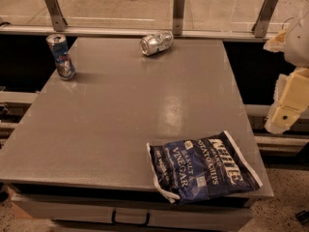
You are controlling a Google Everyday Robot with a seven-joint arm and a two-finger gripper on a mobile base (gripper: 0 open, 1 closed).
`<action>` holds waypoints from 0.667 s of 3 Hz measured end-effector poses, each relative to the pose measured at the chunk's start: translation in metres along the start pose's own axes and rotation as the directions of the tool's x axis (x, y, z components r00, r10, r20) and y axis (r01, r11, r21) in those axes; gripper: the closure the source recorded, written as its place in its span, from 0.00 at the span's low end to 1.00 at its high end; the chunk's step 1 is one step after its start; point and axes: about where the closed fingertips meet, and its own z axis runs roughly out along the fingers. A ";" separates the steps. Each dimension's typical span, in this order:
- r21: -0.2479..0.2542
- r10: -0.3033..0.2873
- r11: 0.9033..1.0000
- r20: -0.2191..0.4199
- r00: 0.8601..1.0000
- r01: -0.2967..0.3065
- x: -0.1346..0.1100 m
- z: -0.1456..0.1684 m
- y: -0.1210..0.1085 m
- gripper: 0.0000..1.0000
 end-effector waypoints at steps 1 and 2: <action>0.003 -0.002 1.000 0.003 1.000 0.002 -0.001 -0.001 0.000 0.00; -0.001 -0.068 0.998 0.099 0.993 0.068 -0.041 0.009 -0.007 0.00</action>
Offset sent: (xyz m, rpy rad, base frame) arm 0.0463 0.1003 0.0011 0.1974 -0.0615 0.2405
